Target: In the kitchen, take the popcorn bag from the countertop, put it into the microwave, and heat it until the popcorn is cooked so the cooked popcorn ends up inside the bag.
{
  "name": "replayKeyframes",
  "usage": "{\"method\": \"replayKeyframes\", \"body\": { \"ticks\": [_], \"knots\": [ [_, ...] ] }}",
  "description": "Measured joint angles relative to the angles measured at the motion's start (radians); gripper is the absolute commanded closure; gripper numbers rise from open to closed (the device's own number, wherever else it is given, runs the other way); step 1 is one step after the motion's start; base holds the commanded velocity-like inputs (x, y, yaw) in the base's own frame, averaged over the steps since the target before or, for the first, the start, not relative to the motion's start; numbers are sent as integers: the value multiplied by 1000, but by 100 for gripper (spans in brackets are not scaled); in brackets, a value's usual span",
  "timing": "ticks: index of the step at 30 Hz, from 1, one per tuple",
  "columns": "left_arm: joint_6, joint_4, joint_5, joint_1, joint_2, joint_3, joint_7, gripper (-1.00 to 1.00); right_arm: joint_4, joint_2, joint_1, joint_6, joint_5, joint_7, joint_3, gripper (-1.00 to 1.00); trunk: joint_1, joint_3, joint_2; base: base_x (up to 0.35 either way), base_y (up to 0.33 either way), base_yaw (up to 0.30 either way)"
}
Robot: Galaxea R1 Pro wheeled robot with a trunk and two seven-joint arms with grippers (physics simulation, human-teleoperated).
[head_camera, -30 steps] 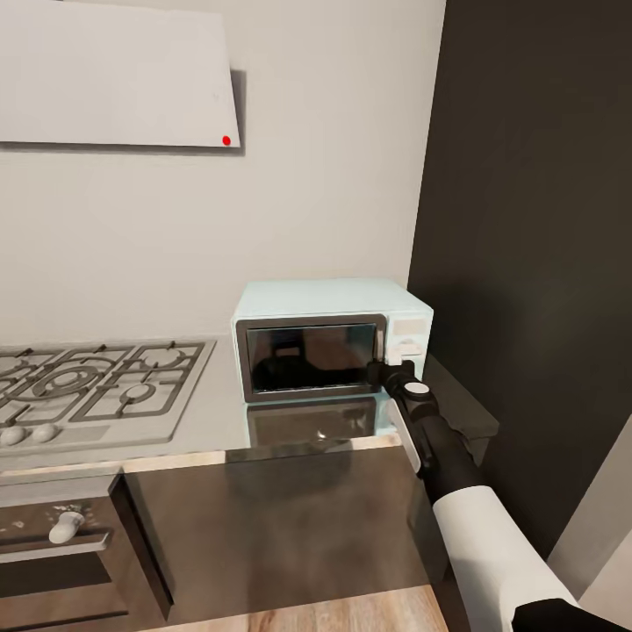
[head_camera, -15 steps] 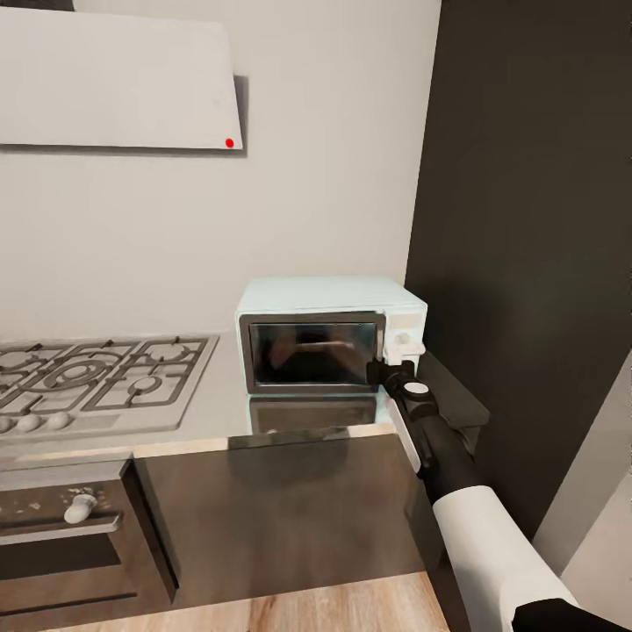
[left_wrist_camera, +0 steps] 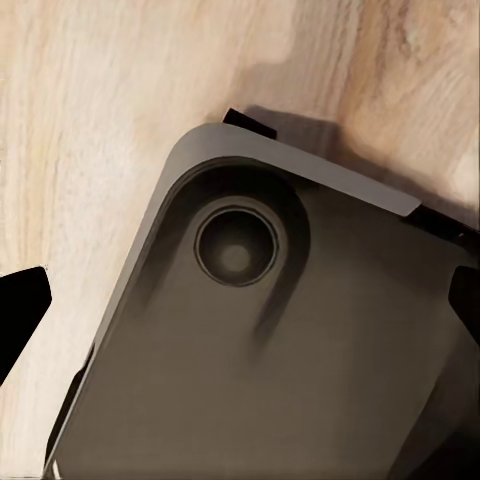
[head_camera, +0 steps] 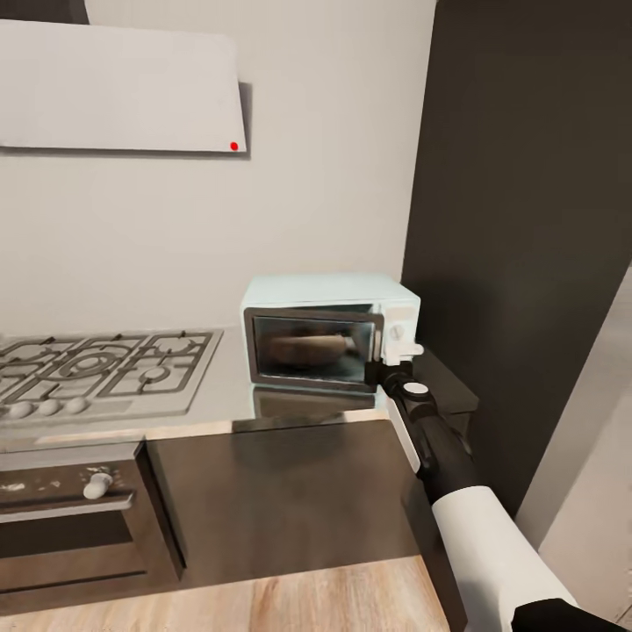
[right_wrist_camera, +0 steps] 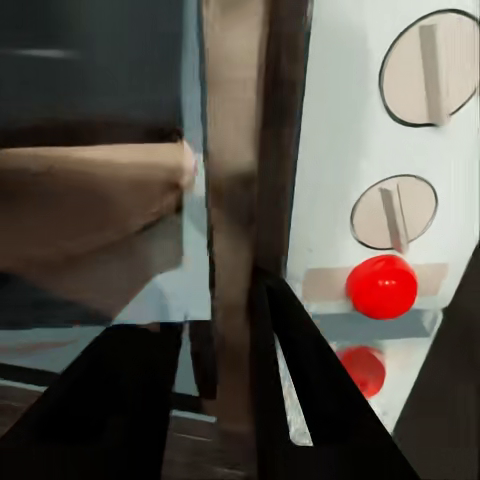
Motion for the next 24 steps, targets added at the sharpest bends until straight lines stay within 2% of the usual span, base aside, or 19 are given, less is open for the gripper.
{"method": "replayKeyframes", "body": {
  "ticks": [2,5,14,20,24],
  "knots": [
    [0,0,0,0,0,0,0,-100,0,0,0,-1,-13,5,2,100,0,0,0,-323,0,0],
    [0,0,0,0,1,0,0,-100,0,0,0,-1,-10,5,24,100,0,0,0,-285,0,0],
    [0,0,-2,0,2,-3,-1,-100,1,0,0,-1,-9,6,40,100,0,0,0,-82,0,0],
    [0,0,-2,0,1,-3,0,-100,1,0,0,-1,-9,6,96,100,0,0,0,-242,0,0],
    [0,0,-2,0,1,-3,0,-100,1,0,0,-1,-8,8,99,100,0,0,0,-12,0,0]
  ]
}}
